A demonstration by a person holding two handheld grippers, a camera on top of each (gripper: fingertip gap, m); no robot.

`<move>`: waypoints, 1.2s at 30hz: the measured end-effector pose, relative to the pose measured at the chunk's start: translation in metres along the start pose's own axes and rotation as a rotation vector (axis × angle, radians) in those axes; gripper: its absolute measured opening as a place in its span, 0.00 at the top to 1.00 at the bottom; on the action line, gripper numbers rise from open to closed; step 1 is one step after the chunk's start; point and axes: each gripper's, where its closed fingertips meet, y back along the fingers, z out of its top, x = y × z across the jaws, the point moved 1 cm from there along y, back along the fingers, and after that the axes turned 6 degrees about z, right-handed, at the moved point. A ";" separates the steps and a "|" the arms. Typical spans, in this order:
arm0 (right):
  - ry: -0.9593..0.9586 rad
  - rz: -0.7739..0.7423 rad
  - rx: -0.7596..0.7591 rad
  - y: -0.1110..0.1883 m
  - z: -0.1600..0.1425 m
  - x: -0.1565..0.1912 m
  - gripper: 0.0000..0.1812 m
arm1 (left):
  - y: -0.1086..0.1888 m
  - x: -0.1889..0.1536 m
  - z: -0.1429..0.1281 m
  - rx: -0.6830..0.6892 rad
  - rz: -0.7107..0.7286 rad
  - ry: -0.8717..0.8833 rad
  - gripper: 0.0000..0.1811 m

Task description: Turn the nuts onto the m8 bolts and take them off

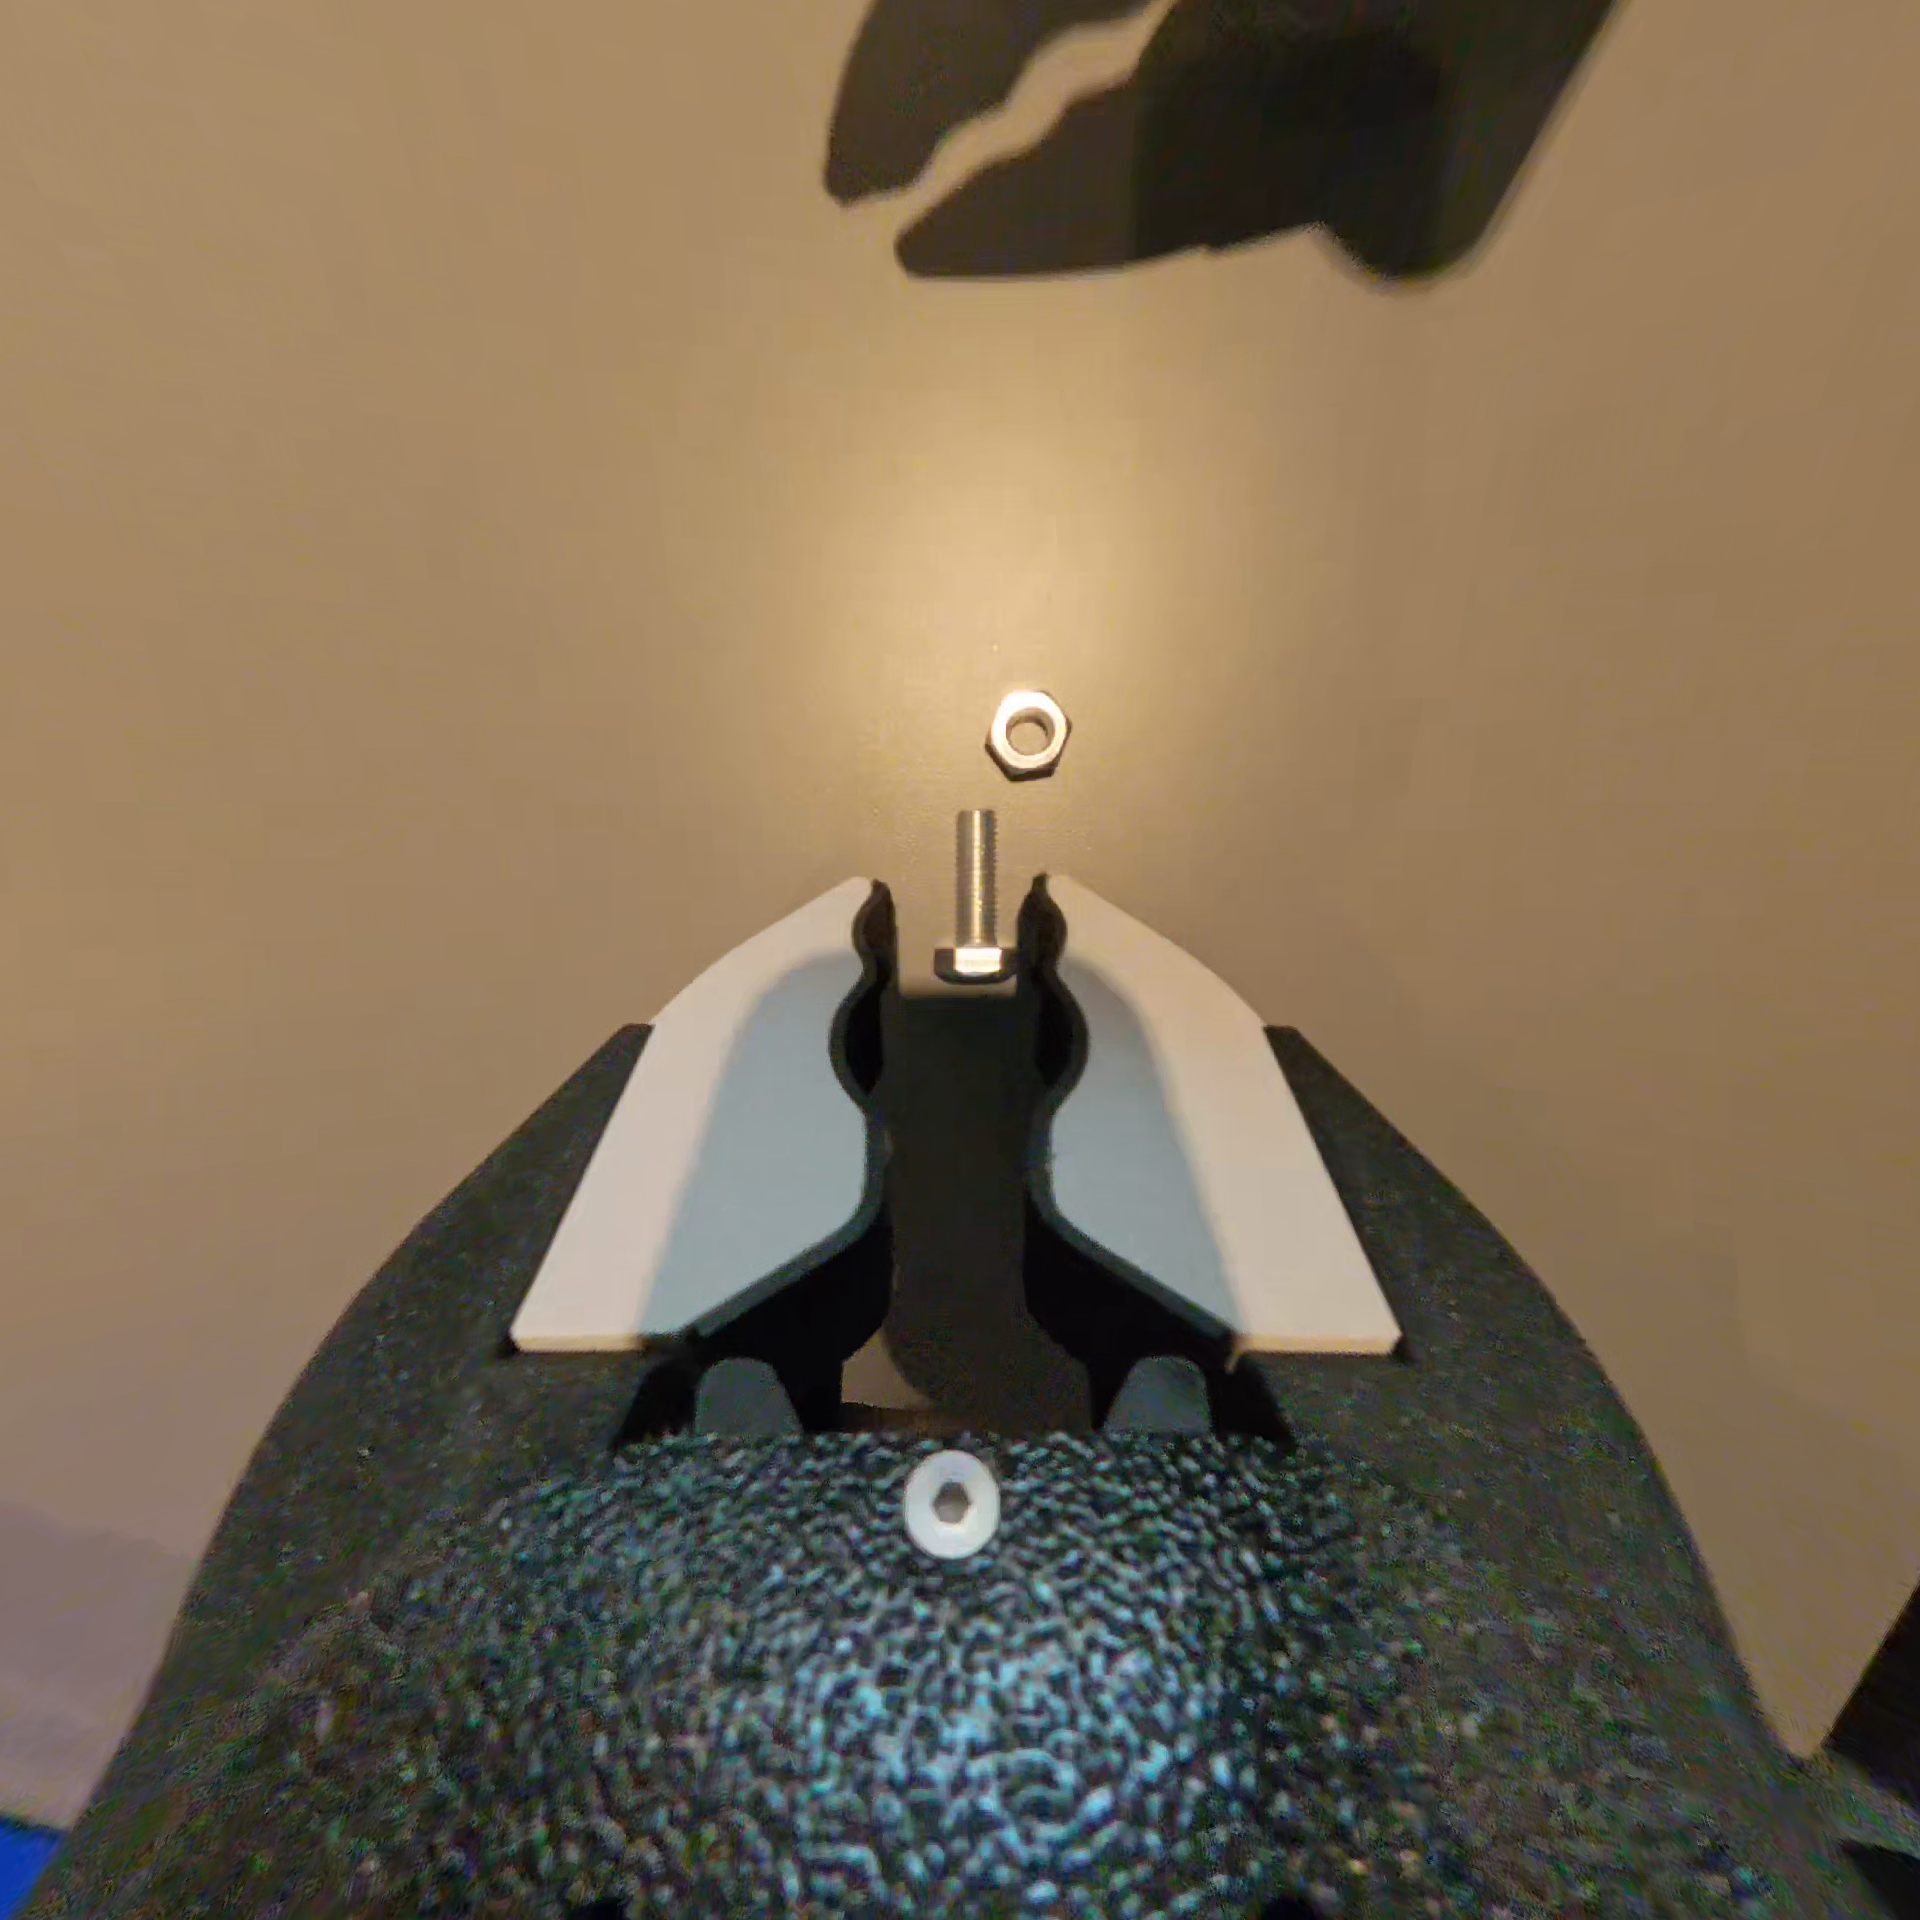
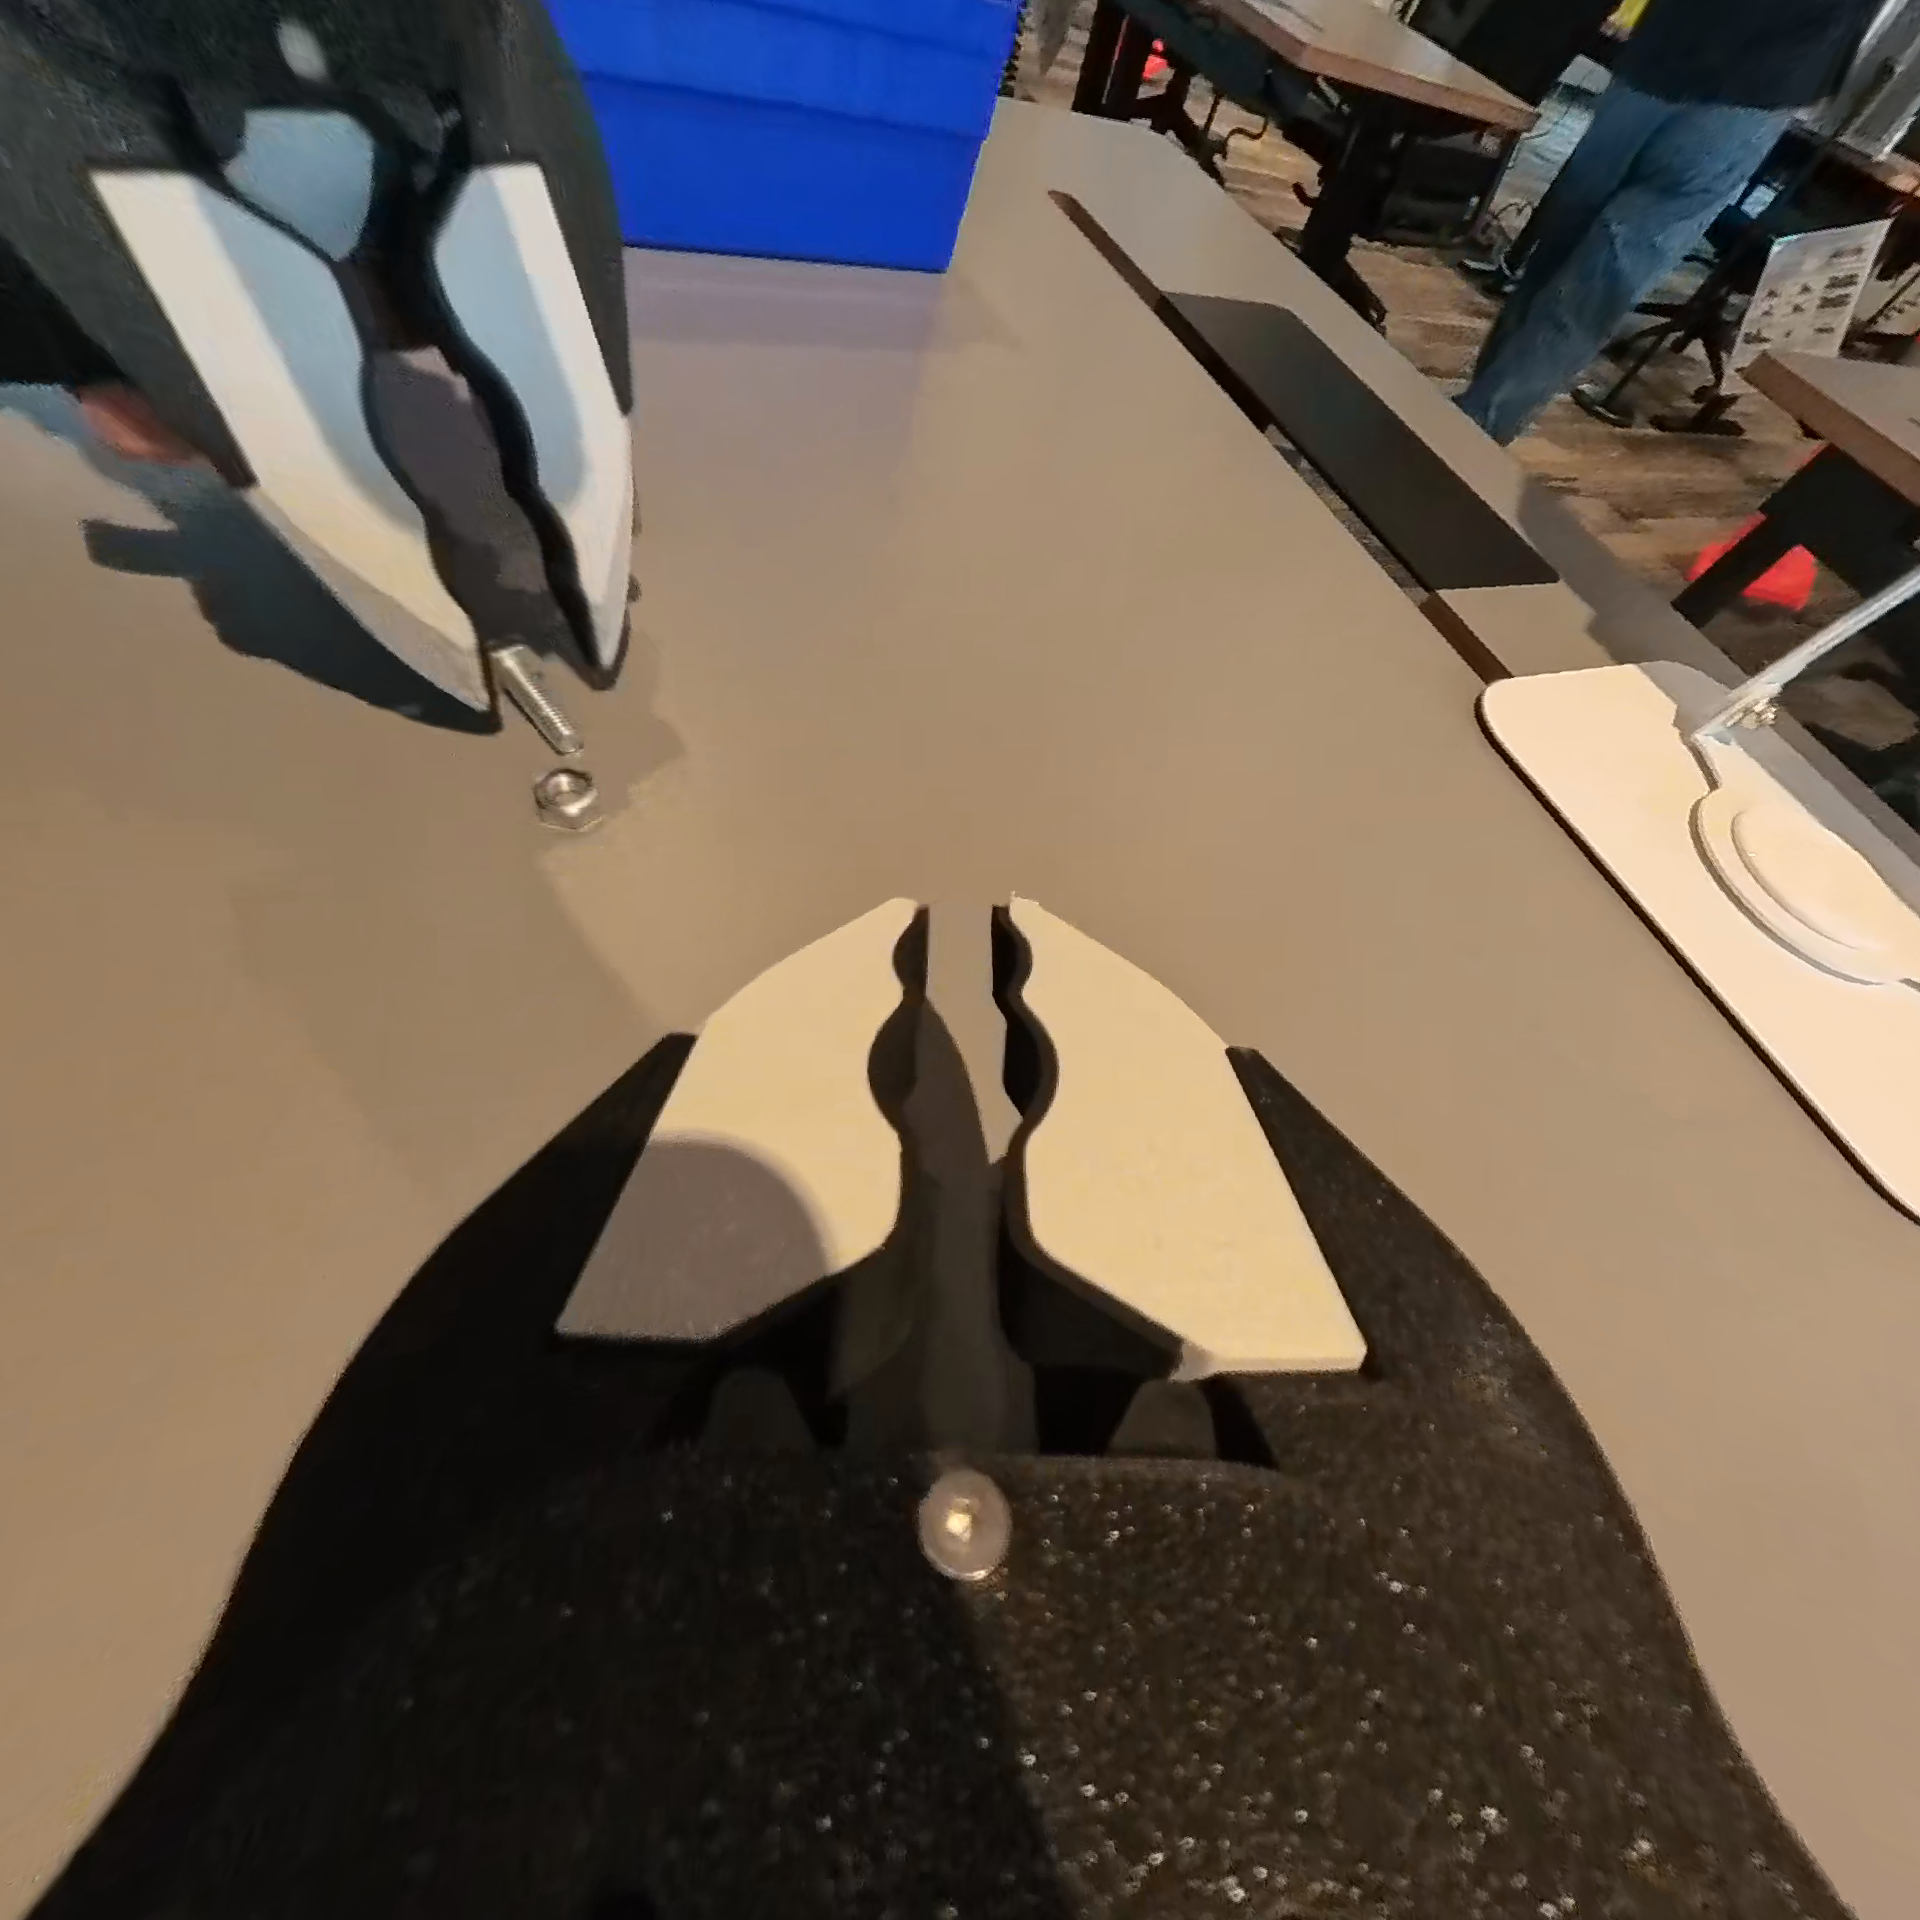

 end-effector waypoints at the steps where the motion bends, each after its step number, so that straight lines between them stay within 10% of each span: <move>1: 0.005 0.004 0.003 -0.001 0.000 0.001 0.93 | 0.003 0.000 0.000 -0.042 -0.002 0.019 0.86; 36: 0.109 0.407 0.294 -0.072 0.004 0.086 0.92 | 0.011 0.016 -0.003 -0.455 0.055 0.132 0.92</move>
